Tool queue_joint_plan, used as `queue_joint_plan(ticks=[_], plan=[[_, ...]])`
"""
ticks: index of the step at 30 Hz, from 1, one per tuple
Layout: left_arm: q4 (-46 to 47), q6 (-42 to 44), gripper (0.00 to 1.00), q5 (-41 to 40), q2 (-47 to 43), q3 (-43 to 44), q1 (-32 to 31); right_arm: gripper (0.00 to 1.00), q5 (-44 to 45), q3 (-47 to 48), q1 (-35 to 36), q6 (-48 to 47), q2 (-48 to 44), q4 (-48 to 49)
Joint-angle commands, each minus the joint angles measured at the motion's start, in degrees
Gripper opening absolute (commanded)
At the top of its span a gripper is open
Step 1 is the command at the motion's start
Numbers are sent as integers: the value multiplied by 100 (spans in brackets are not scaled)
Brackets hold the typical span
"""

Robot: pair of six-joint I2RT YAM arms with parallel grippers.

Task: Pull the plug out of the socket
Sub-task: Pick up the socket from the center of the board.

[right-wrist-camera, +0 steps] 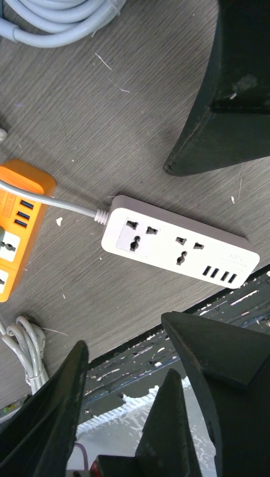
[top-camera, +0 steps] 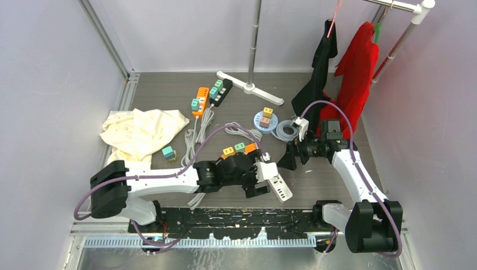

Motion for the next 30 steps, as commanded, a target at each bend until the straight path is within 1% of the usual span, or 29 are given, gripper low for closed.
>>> queue_joint_plan(ticks=[1,6,13,18,30], plan=[[264,197,98,204,150,350,51,95,80,33,-29,330,-32,425],[121,196,98,385,380,551,67,95,88,57,-27,587,62,637],[46,157,100,555,561,699,73,96,97,47,-27,677,103,674],[-59,247,99,871,684,857,99,96,93,102,-32,762,107,686],[-23,277,98,1321,761,901,268,97,90,159,-104,765,166,628]])
